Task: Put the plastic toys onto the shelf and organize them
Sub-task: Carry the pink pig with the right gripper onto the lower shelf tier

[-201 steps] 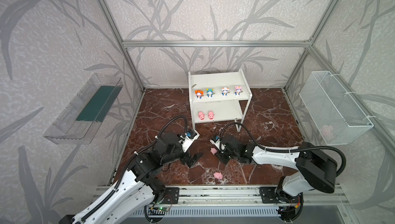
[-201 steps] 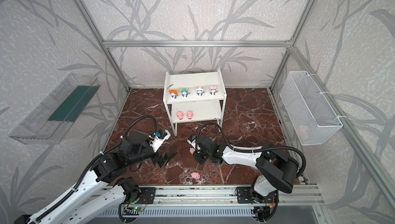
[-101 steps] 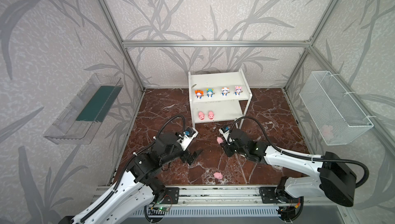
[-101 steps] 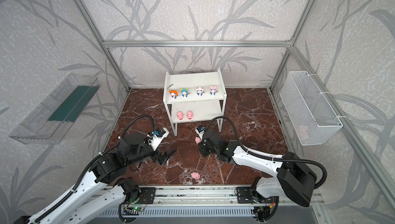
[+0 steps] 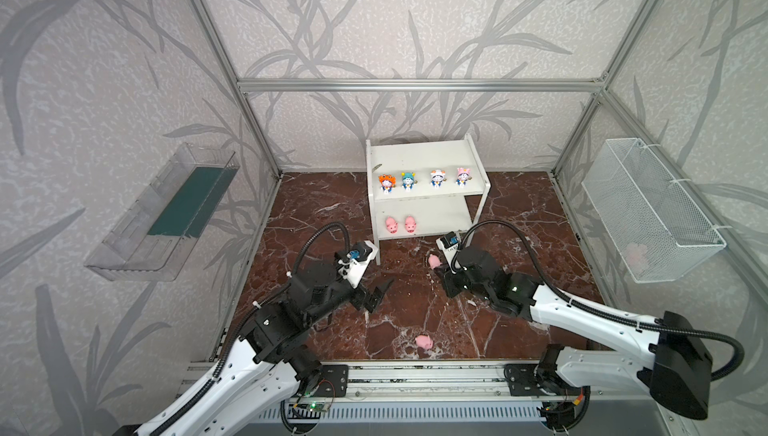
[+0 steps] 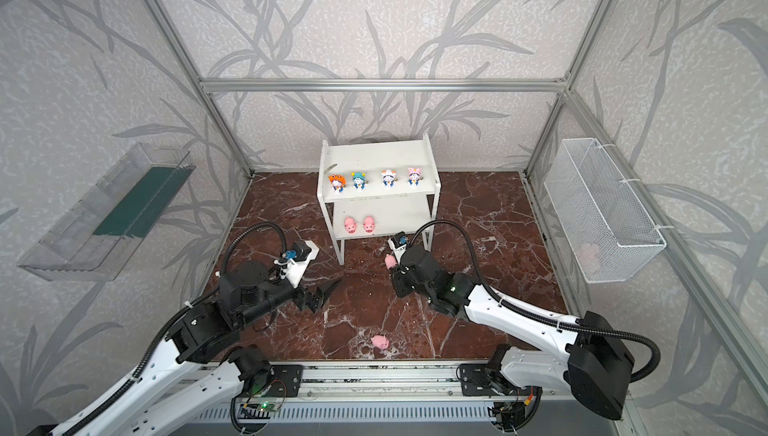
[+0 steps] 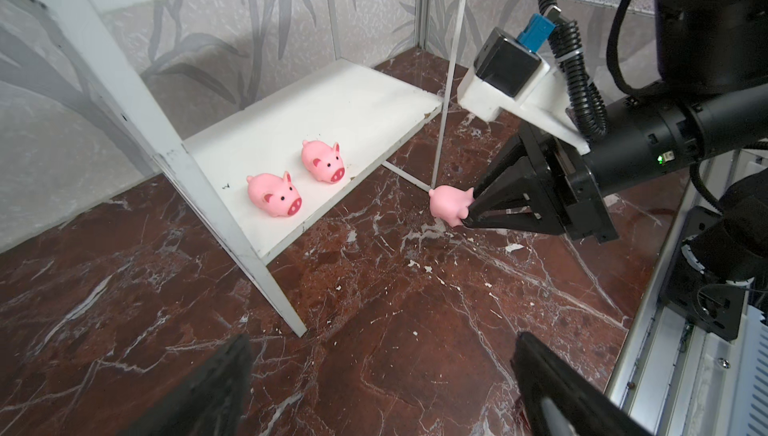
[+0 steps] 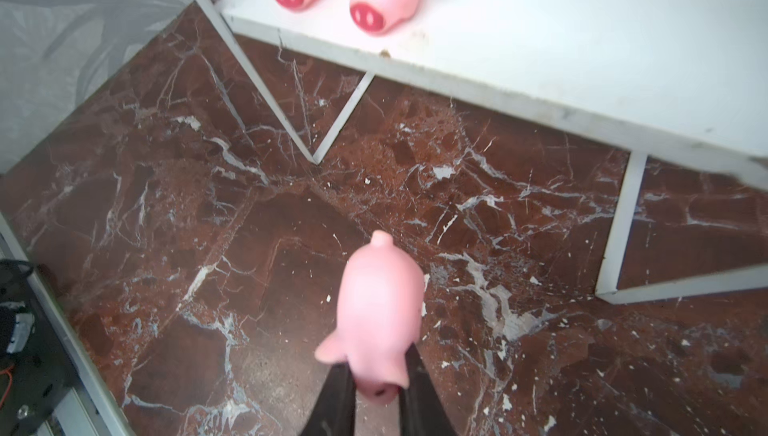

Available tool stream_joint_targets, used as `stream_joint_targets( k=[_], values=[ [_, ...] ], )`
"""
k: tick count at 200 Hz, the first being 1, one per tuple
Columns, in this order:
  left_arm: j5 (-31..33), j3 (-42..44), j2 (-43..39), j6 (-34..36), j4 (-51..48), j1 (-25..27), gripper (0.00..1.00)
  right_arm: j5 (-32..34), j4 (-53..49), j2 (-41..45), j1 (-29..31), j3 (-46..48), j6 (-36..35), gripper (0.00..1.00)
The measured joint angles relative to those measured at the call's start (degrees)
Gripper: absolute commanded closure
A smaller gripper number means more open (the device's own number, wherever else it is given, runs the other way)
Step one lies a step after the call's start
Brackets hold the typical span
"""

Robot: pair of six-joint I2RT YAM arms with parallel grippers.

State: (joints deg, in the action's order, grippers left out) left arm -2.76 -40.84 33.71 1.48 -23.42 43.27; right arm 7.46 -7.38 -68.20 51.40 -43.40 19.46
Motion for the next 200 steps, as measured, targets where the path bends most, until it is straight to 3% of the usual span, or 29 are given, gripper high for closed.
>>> stream_joint_targets(
  k=[117,200],
  values=[
    [20.5,0.1,-2.0,0.2,0.3,8.2,0.01,6.2,2.0,-4.0,-1.6,-5.5,5.0,0.81],
    [17.6,0.1,1.0,0.0,1.6,9.6,0.01,6.1,5.0,-10.4,-5.6,-10.5,5.6,0.81]
  ],
)
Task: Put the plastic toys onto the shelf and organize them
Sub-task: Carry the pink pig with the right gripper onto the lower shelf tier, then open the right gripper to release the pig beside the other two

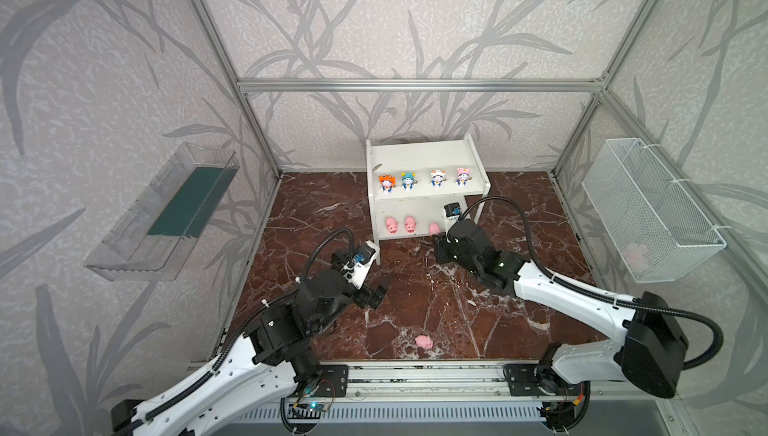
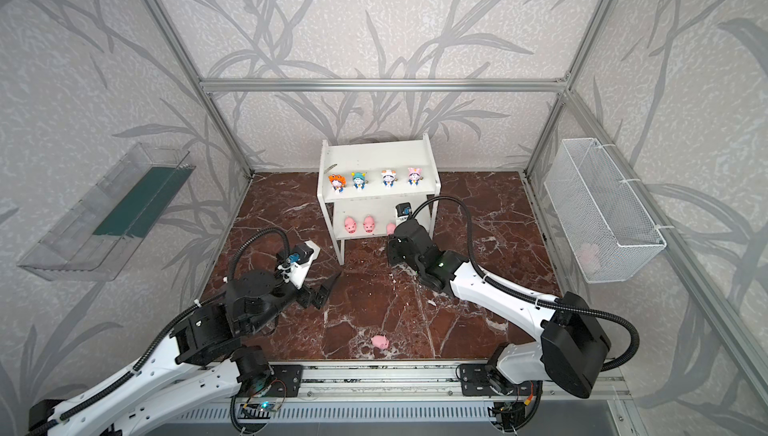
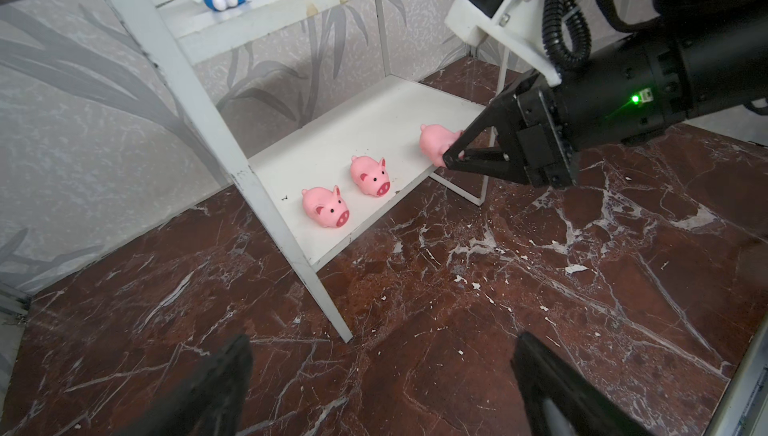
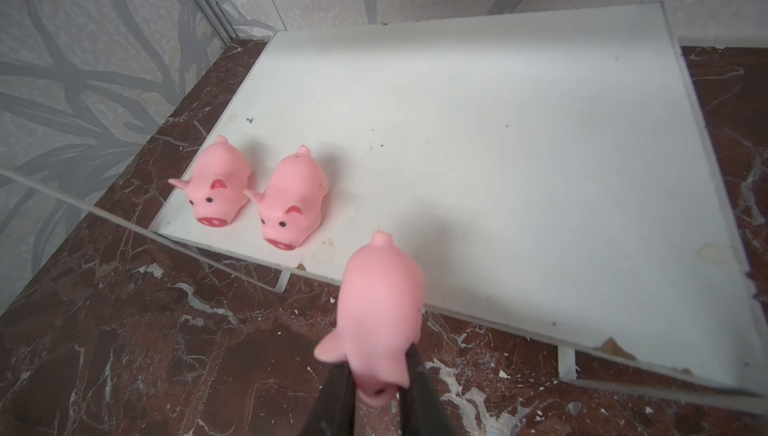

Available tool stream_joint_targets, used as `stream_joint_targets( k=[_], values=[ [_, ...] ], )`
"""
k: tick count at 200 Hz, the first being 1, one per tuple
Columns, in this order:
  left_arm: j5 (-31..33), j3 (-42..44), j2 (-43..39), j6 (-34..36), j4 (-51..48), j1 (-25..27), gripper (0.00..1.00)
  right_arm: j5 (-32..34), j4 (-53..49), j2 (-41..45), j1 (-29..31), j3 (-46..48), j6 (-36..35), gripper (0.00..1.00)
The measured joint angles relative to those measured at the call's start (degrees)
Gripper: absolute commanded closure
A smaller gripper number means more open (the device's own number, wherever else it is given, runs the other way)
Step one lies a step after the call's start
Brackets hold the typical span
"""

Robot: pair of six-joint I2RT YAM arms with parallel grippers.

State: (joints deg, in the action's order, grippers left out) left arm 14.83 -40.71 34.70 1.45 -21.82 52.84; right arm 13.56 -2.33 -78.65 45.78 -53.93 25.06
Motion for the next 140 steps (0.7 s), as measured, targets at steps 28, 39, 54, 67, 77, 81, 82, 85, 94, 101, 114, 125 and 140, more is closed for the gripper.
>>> stream_joint_targets(
  k=[28,39,54,67,77,81,82,85,94,101,114,125,140],
  values=[
    [-1.0,0.0,0.1,0.0,0.0,0.0,0.01,-0.6,0.8,-2.6,-1.2,-1.7,0.0,0.81],
    [-1.1,0.0,0.1,0.0,0.0,0.0,0.01,-0.7,1.1,-3.5,-1.4,-2.3,0.0,0.80],
    [-1.3,0.0,0.0,0.0,0.0,0.0,0.01,-1.0,1.7,-4.3,-1.7,-2.7,-0.1,0.80],
    [-1.4,0.0,0.1,0.0,0.0,0.0,0.01,-1.3,1.9,-5.0,-1.8,-3.0,-0.2,0.80],
    [-1.4,0.0,0.1,0.0,0.0,0.0,0.01,-1.5,2.1,-5.5,-1.9,-3.4,-0.2,0.80],
    [-1.4,0.0,0.1,0.0,0.0,0.0,0.01,-1.6,2.2,-5.7,-1.9,-3.5,-0.2,0.79],
    [-1.4,0.0,0.1,0.0,0.0,0.0,0.01,-1.6,2.2,-5.8,-2.0,-3.5,-0.2,0.79],
    [-1.5,0.0,0.1,0.0,0.0,0.0,0.01,-1.6,2.3,-5.9,-2.0,-3.5,-0.2,0.79],
    [-1.5,0.0,0.1,0.0,0.0,0.0,0.01,-1.6,2.5,-6.2,-2.0,-3.6,-0.3,0.79],
    [-1.5,0.0,0.1,0.0,0.0,0.0,0.01,-1.6,2.5,-6.4,-2.0,-3.6,-0.3,0.79],
    [-1.5,0.0,0.2,0.0,0.0,0.0,0.01,-1.7,2.7,-6.6,-2.1,-3.6,-0.4,0.78],
    [-1.5,0.0,0.2,0.0,0.0,0.0,0.01,-1.7,2.9,-6.8,-2.3,-3.7,-0.6,0.78],
    [-1.5,0.0,0.2,0.0,0.0,0.0,0.01,-1.8,3.0,-7.0,-2.4,-3.9,-0.8,0.76]
  ],
)
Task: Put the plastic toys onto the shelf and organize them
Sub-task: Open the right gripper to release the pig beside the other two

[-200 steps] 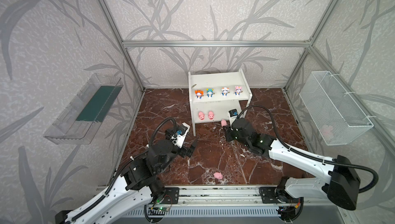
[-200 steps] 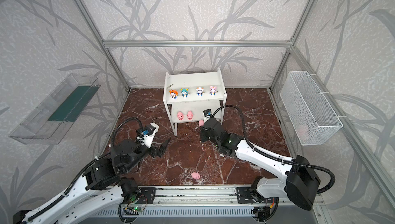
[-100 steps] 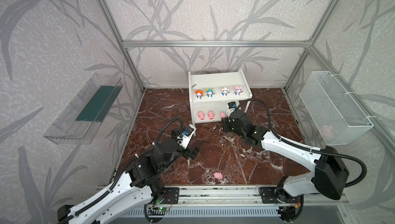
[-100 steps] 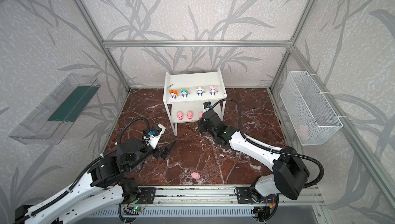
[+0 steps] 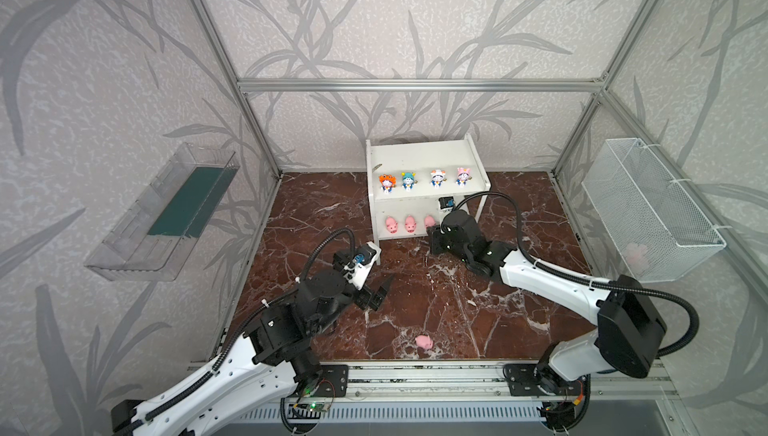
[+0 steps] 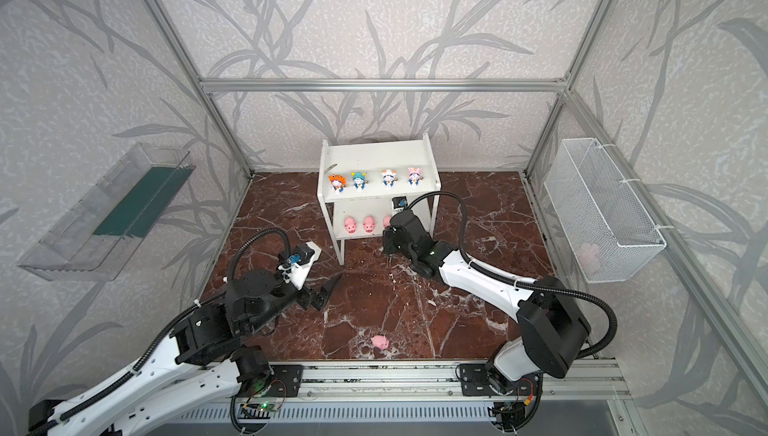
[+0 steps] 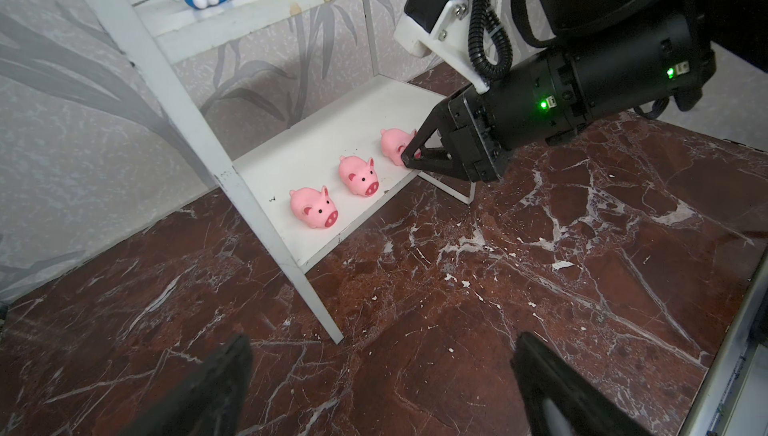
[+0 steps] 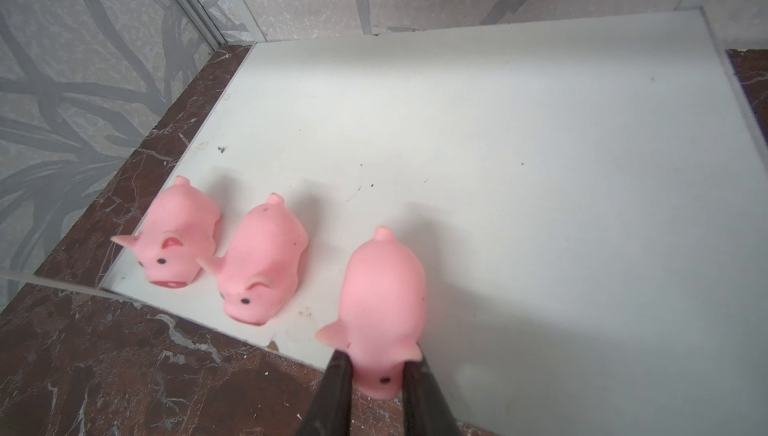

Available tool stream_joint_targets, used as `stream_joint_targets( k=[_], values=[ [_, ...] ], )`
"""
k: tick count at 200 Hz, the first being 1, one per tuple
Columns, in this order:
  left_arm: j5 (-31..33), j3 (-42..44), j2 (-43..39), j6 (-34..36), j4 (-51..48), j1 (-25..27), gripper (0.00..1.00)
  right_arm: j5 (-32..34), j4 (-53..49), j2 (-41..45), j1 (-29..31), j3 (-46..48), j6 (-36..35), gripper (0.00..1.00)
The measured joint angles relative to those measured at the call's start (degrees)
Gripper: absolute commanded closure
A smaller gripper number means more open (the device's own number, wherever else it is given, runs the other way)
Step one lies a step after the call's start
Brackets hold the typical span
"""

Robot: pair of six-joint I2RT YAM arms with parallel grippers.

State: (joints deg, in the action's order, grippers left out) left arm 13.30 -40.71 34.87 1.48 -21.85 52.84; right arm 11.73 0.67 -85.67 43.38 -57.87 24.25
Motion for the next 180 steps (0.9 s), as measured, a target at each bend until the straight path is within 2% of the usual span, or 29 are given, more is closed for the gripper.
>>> stream_joint_targets(
  k=[65,129,180],
  values=[
    [-0.3,0.0,0.0,0.0,0.0,0.0,0.01,-0.3,0.3,-0.7,-0.7,-0.5,-0.7,0.64],
    [-0.4,0.0,0.0,0.0,-0.1,0.0,0.01,-1.5,0.4,0.0,-0.8,-0.2,-1.9,0.57],
    [-0.4,0.0,0.0,0.0,-0.4,0.0,0.01,-3.4,0.5,9.7,0.3,8.0,-3.2,0.50]
  ],
)
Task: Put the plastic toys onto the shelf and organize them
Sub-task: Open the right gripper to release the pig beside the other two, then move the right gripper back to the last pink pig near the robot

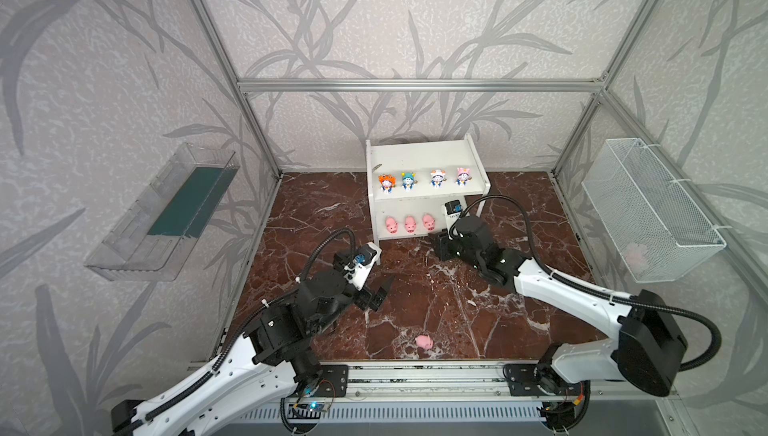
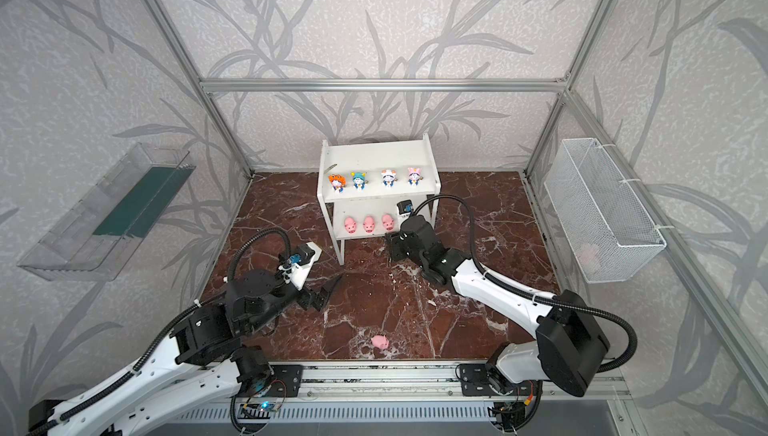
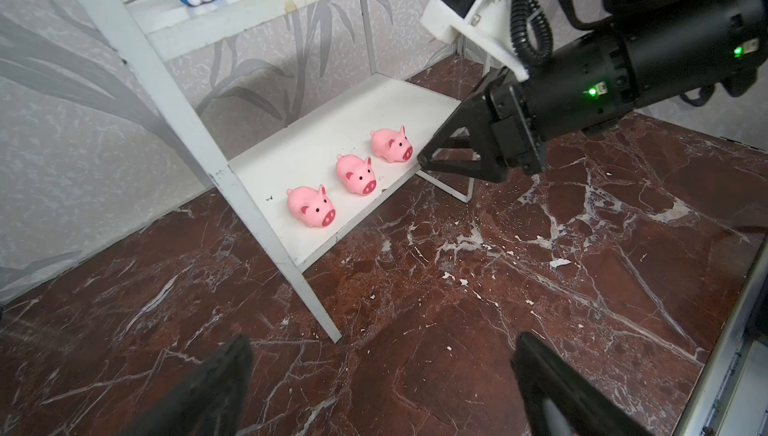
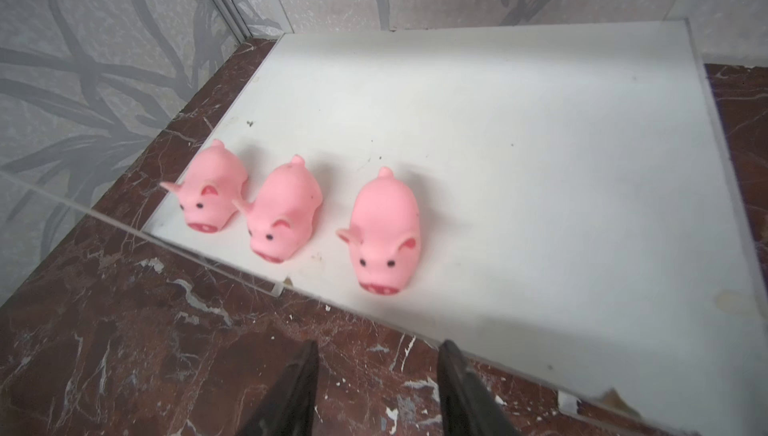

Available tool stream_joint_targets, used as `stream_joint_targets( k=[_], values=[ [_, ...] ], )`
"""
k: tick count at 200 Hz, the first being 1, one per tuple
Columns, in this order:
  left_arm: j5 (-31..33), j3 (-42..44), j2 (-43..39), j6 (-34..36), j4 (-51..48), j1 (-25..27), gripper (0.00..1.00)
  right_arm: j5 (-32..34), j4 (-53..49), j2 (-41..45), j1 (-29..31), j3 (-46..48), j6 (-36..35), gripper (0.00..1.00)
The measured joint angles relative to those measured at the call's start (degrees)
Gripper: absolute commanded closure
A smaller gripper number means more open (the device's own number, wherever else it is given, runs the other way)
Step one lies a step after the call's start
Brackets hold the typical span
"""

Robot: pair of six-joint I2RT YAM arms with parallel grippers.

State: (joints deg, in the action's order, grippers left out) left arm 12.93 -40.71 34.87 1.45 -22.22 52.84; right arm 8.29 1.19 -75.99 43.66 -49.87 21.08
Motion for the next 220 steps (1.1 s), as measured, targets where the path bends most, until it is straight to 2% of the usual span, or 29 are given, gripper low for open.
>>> stream_joint_targets(
  k=[57,95,127,170,220],
  values=[
    [0.0,0.0,-0.3,0.0,-0.8,0.1,0.01,-2.7,-0.7,14.7,5.6,12.7,-2.7,0.50],
    [-0.3,0.0,-1.4,0.0,-3.6,1.3,0.01,-7.7,-4.7,19.4,9.6,18.4,-4.6,0.50],
    [-1.8,0.0,-2.3,0.0,-6.1,2.9,0.01,-11.3,-7.7,20.4,15.1,23.4,-6.0,0.49],
    [-8.2,0.0,-2.2,-0.6,-10.9,4.2,0.01,-13.2,-9.2,19.5,21.8,26.2,-6.6,0.48],
    [-15.2,0.3,-2.6,-1.7,-13.6,5.6,0.01,-13.3,-6.0,12.0,27.6,26.9,-6.6,0.47]
  ],
)
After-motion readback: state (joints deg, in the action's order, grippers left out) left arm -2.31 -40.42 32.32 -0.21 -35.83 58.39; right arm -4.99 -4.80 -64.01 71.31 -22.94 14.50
